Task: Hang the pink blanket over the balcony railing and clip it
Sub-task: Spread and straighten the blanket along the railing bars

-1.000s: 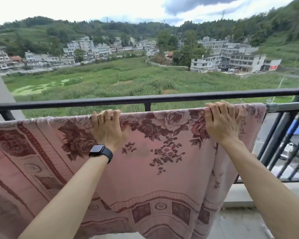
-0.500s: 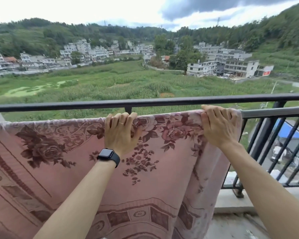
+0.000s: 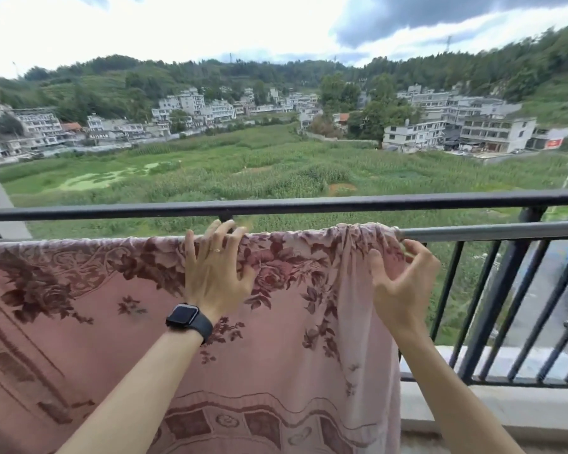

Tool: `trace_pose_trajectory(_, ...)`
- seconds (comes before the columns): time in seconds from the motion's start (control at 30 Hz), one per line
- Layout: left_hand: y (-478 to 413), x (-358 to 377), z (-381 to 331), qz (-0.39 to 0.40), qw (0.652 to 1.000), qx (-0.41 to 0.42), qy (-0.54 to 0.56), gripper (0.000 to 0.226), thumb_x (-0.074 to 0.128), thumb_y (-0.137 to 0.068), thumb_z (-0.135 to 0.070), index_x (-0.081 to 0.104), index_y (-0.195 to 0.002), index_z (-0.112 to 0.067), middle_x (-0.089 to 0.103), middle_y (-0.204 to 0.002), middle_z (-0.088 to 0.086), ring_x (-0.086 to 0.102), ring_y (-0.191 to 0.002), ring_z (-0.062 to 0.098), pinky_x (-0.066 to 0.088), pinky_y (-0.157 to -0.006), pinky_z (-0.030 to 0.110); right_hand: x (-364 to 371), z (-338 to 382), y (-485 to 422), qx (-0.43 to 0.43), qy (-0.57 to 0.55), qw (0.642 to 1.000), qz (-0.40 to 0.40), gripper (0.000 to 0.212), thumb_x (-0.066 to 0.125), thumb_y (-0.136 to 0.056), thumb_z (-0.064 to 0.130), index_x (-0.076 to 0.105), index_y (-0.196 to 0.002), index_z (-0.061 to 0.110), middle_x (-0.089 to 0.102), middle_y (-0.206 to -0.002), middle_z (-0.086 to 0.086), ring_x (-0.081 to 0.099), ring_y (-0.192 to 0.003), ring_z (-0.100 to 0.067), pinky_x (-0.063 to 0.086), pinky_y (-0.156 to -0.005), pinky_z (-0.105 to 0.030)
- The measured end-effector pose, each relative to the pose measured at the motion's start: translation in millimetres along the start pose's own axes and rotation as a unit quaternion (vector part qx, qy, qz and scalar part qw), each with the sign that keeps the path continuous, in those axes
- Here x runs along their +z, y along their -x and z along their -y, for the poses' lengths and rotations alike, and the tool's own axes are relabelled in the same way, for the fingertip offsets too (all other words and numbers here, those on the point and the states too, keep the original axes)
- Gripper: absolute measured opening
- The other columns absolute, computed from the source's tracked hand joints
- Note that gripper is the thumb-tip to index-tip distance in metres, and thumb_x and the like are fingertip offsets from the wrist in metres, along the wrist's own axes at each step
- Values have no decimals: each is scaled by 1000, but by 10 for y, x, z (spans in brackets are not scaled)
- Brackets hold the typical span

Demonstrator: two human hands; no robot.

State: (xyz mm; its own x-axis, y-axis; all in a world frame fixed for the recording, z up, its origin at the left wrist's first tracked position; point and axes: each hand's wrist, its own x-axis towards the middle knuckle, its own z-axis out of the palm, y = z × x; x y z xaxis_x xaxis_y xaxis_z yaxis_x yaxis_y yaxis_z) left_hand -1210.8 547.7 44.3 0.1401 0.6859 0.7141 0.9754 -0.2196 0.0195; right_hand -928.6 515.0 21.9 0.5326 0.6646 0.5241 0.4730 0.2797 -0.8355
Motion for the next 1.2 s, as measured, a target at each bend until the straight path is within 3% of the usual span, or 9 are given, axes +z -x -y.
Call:
trace_pose_trajectory(0.1,-45,35,-417,16,997,62,41,60,47,-86,-46,43,-142,-23,40,-150,-1,30,-144,21,0,-120,55,117,131,97,52,-32,995,74,67,73,-87,43,36,-133,12,54,-105,4,57,-90,-13,46,-72,-16)
trace_pose_trajectory(0.2,-120,150,-568,43,994,81,55,62,38,-90,-53,38,-145,-24,42,-148,-4,32,-143,20,4,-120,56,215,263,92,46,-9,993,106,49,72,-90,34,36,-119,16,64,-82,9,59,-57,-10,46,-44,-20)
trace_pose_trajectory(0.27,-148,220,-524,58,995,72,36,62,34,-90,-58,39,-143,-26,47,-140,-4,39,-136,22,11,-119,56,187,311,13,15,29,994,102,36,71,-91,30,44,-110,18,67,-82,6,62,-61,-10,50,-52,-28)
trace_pose_trajectory(0.5,-151,301,163,-7,998,62,-8,38,47,-99,-38,50,-134,-24,58,-123,-1,52,-115,28,25,-111,51,-290,547,-488,-1,-10,1000,-28,24,69,-93,26,53,-107,16,59,-89,15,54,-79,6,37,-60,1)
trace_pose_trajectory(0.63,-100,230,241,21,999,31,11,45,54,-90,-35,47,-134,-26,54,-125,-1,45,-124,26,15,-117,56,-190,238,-161,83,42,995,19,35,68,-92,30,47,-115,14,58,-97,4,58,-92,-19,43,-79,-25)
trace_pose_trajectory(0.77,-119,106,233,32,998,53,26,63,62,-75,-35,44,-134,-24,49,-135,0,38,-135,25,3,-119,58,-95,110,-25,162,-13,983,87,40,68,-88,47,51,-113,22,61,-101,6,61,-97,-19,52,-88,-45)
trace_pose_trajectory(0.87,-203,34,108,30,993,99,55,66,59,-76,-39,42,-138,-23,45,-143,-1,36,-140,23,3,-119,60,47,230,-88,178,-58,975,118,46,56,-91,58,63,-112,18,67,-104,3,63,-97,-17,51,-87,-40)
trace_pose_trajectory(1.0,-320,82,-175,44,987,115,100,62,50,-88,-48,38,-144,-23,42,-147,-2,36,-139,22,1,-121,55,252,326,-81,165,-42,981,93,33,51,-99,40,67,-100,11,66,-92,-1,62,-87,-19,48,-73,-34)
trace_pose_trajectory(1.2,-326,364,12,7,984,156,84,46,41,-100,-48,43,-141,-25,57,-118,-6,53,-107,22,25,-108,44,224,340,-229,143,-24,989,35,15,76,-86,34,70,-85,21,73,-90,3,68,-85,-14,56,-76,-31)
